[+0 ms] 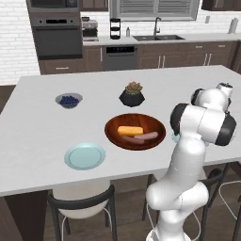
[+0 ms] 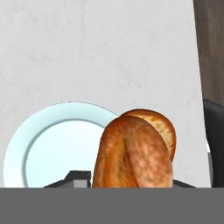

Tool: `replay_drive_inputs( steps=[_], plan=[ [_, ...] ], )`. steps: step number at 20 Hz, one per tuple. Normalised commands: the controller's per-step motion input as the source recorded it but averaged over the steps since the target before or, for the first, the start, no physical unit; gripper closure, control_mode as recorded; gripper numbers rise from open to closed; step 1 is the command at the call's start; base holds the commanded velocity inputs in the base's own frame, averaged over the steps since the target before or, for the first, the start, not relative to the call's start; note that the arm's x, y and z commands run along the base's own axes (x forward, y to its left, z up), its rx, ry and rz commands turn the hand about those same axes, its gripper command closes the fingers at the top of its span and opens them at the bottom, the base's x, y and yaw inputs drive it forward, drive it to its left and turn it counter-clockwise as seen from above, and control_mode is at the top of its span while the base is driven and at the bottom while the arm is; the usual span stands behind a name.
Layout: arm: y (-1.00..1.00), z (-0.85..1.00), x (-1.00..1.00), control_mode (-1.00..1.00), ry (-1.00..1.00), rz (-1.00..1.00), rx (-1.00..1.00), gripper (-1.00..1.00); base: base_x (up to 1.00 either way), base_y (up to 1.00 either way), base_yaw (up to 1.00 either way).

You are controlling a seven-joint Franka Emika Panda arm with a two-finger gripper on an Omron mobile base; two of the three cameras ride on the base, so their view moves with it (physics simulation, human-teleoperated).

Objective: Place one bun and one sausage from the bowl on each plate.

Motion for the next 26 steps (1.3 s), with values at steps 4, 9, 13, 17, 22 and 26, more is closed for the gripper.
replay_drive_inputs(
  steps=[4,9,13,17,22,26],
  plan=[
    [0.22,-0.24,0.41,-1.0,0.1,0.0,0.11,1.0,0.0,0.0,0.0],
    [0.16,-0.32,0.3,-1.0,0.13,0.0,0.08,1.0,0.0,0.0,0.0],
    [0.0,-0.4,0.13,-1.0,0.11,0.0,0.07,1.0,0.0,0.0,0.0],
    [0.0,-0.31,0.2,-1.0,0.03,0.0,0.11,1.0,0.0,0.0,0.0],
    [0.0,-0.3,0.16,-1.0,0.0,0.0,0.11,1.0,0.0,0.0,0.0],
    [0.0,-0.18,-0.01,-1.0,0.0,0.0,0.08,-1.0,0.0,0.0,0.0]
  ],
)
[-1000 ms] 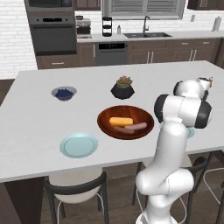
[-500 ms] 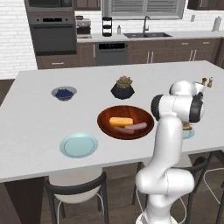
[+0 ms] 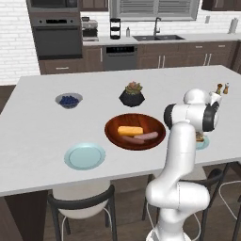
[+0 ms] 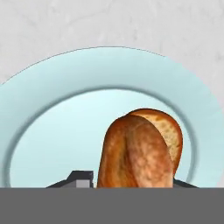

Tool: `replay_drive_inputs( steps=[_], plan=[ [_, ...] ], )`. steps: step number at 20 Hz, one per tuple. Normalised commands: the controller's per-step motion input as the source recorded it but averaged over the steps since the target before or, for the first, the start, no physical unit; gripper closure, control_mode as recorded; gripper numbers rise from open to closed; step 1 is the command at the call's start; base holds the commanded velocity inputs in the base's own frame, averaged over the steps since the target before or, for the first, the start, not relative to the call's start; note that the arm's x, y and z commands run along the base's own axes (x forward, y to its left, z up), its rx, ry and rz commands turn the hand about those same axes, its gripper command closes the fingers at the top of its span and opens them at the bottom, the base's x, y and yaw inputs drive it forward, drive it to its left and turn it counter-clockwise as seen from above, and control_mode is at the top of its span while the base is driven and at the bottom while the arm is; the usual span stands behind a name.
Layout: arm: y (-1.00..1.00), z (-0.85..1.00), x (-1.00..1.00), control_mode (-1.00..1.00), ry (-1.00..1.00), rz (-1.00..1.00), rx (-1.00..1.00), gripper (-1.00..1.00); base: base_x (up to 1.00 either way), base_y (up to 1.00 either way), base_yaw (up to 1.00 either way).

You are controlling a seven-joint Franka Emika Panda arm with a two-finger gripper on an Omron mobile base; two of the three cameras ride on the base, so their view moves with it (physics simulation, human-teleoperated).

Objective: Place one bun and one sausage from the bowl on each plate.

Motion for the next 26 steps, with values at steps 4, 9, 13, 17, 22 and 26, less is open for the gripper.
replay_drive_inputs(
  steps=[4,9,13,17,22,26],
  plan=[
    [0.0,0.1,-0.05,-1.0,0.0,0.0,0.04,-1.0,0.0,0.0,0.0],
    [0.0,0.34,-0.33,-1.0,0.0,0.0,0.01,-1.0,0.0,0.0,0.0],
    [0.15,0.49,-0.44,-1.0,0.0,0.0,0.0,-1.0,0.0,0.0,0.0],
    [0.64,0.18,-0.4,-1.0,-0.13,0.07,0.0,-1.0,0.0,0.0,0.0],
    [0.67,0.08,-0.39,-1.0,-0.26,0.21,0.0,-1.0,0.0,0.0,0.0],
    [0.49,0.5,-0.22,-1.0,-0.24,0.29,0.0,-1.0,0.0,0.0,0.0]
  ],
)
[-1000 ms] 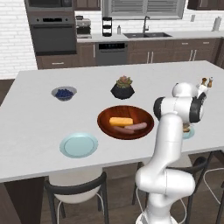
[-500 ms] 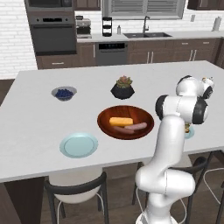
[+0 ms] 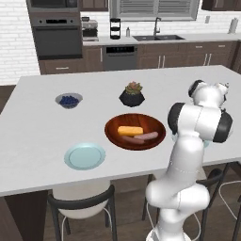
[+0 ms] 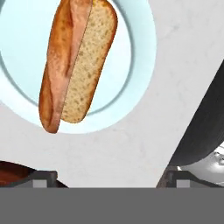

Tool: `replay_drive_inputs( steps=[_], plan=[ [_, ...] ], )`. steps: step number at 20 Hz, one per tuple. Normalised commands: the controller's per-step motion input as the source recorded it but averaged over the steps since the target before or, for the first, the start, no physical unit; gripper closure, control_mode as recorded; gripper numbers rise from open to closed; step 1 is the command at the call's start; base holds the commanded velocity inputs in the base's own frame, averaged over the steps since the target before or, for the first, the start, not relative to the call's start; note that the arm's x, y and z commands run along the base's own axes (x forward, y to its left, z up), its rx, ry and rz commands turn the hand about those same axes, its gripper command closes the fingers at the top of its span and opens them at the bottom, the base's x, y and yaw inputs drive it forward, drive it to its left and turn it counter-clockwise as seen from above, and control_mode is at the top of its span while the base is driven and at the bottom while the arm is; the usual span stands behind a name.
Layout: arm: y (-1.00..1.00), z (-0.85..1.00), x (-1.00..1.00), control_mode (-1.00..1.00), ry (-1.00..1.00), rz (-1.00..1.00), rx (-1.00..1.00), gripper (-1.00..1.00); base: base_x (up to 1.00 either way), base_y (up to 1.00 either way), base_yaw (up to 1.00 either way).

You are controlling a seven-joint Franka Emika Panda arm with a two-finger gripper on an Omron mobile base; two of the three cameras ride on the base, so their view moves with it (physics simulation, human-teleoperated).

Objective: Place one bun and one sausage from the bowl on each plate.

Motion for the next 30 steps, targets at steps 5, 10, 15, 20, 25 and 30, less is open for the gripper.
replay_drive_inputs(
  steps=[5,10,15,20,25,30],
  plan=[
    [0.47,0.62,-0.12,-1.0,-0.24,0.28,0.0,-1.0,0.0,0.0,0.0],
    [0.62,0.38,0.0,-1.0,-0.15,0.28,-0.01,-1.0,0.0,0.0,0.0],
    [0.66,0.15,0.0,-1.0,-0.05,0.27,-0.06,-1.0,0.0,0.0,0.0],
    [0.68,0.17,0.0,-1.0,-0.01,0.23,-0.11,-1.0,0.0,0.0,0.0],
    [0.69,0.08,0.0,-1.0,0.0,0.24,-0.09,-1.0,0.0,0.0,0.0],
    [0.53,0.0,0.02,-1.0,-0.02,0.22,-0.04,-1.0,0.0,0.0,0.0]
  ],
)
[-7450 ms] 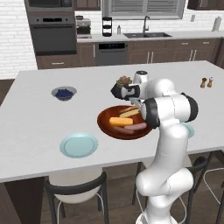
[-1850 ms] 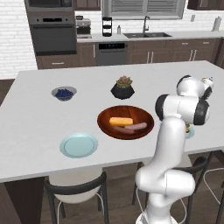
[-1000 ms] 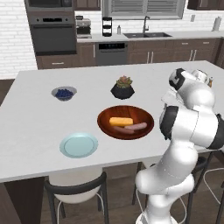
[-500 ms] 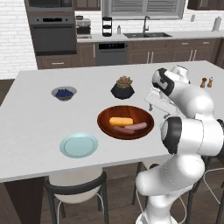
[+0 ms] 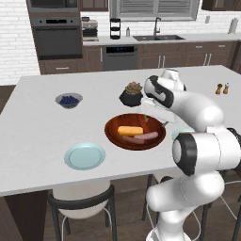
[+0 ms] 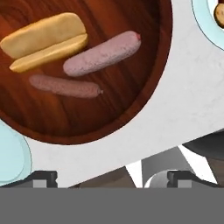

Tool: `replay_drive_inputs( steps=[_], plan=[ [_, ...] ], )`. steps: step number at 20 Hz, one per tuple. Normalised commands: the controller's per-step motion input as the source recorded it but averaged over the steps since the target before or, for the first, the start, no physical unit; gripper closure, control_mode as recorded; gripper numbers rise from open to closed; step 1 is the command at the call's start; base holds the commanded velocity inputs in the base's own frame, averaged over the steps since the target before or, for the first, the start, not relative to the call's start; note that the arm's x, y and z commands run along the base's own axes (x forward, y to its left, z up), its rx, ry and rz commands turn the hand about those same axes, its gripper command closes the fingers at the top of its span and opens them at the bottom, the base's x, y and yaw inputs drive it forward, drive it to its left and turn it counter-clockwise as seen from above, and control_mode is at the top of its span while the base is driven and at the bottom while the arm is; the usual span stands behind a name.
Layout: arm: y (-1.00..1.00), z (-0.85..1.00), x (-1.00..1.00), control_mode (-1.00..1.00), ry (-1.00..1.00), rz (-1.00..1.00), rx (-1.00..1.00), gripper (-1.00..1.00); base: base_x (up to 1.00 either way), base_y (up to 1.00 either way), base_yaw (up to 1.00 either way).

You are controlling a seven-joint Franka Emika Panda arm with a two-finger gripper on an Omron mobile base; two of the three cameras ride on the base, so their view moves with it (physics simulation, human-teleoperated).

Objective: Place one bun and one sausage from the bowl on each plate.

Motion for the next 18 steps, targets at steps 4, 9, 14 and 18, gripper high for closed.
replay_drive_inputs(
  steps=[4,9,14,18],
  plan=[
    [0.45,0.0,0.17,-1.0,-0.03,0.25,-0.01,-1.0,0.0,0.0,0.0],
    [0.39,0.0,0.29,-1.0,-0.03,0.27,-0.03,-1.0,0.0,0.0,0.0],
    [0.15,-0.02,0.42,-1.0,-0.07,0.25,-0.07,-1.0,0.0,0.0,0.0],
    [0.01,-0.16,0.42,-1.0,-0.15,0.22,-0.07,-1.0,0.0,0.0,0.0]
  ],
)
